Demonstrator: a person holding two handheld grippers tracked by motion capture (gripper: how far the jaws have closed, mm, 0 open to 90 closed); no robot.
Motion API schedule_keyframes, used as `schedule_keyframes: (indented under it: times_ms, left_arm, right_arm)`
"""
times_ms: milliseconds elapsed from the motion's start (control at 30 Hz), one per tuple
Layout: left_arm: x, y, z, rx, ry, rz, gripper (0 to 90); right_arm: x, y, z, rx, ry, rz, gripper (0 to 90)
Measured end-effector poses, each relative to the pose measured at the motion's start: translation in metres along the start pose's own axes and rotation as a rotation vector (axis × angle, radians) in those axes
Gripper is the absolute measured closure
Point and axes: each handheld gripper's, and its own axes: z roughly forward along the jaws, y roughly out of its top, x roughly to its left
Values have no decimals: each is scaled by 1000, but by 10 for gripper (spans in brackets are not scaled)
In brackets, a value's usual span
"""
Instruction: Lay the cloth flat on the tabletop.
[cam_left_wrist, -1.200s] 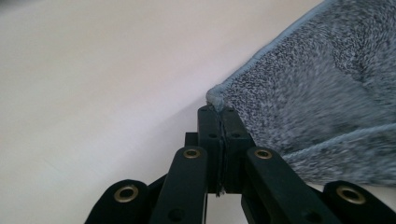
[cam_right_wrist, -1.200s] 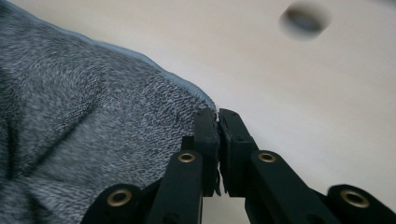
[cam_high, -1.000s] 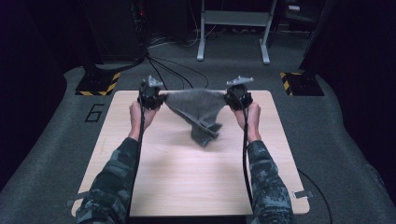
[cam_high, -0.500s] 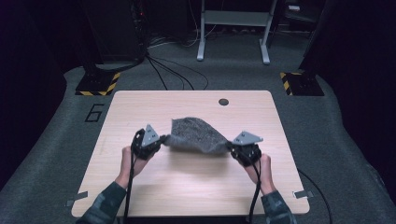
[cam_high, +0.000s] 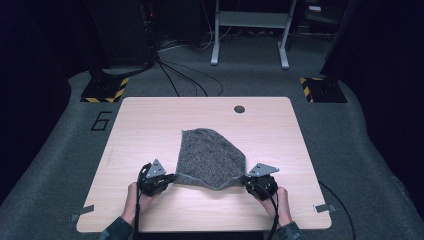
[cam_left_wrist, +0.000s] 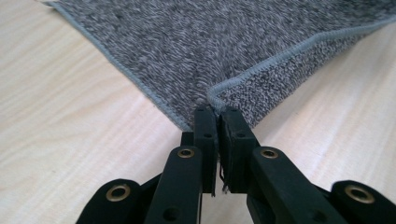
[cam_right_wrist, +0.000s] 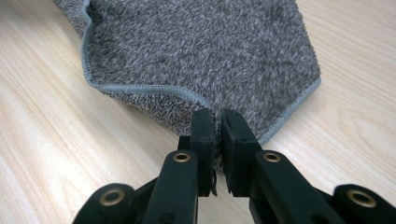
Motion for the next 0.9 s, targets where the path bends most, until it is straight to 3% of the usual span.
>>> schedule_keyframes:
  times_ms: [233,433,600,733,800,833,867,900]
  left_arm:
    - [0,-3,6,34,-8,-6,875]
    - [9,6,15,75,-9,-43,880]
    - [19,13,22,95,-12,-49,883]
    - [35,27,32,112,11,-57,884]
    - [54,45,43,133,55,-64,885]
    - [54,45,43,133,55,-64,886]
    - [62,53,48,127,70,-88,886]
    - [71,62,54,137,88,-89,887]
  right_arm:
    - [-3,-5,3,17,2,37,840]
    - [-11,2,11,45,1,56,842]
    - [-19,9,17,61,-10,75,844]
    - [-33,22,27,66,-23,96,846]
    - [-52,38,38,66,-36,99,847]
    - [-52,38,38,66,-36,99,847]
    - [-60,45,45,50,-47,94,848]
    - [-78,62,58,64,-89,102,853]
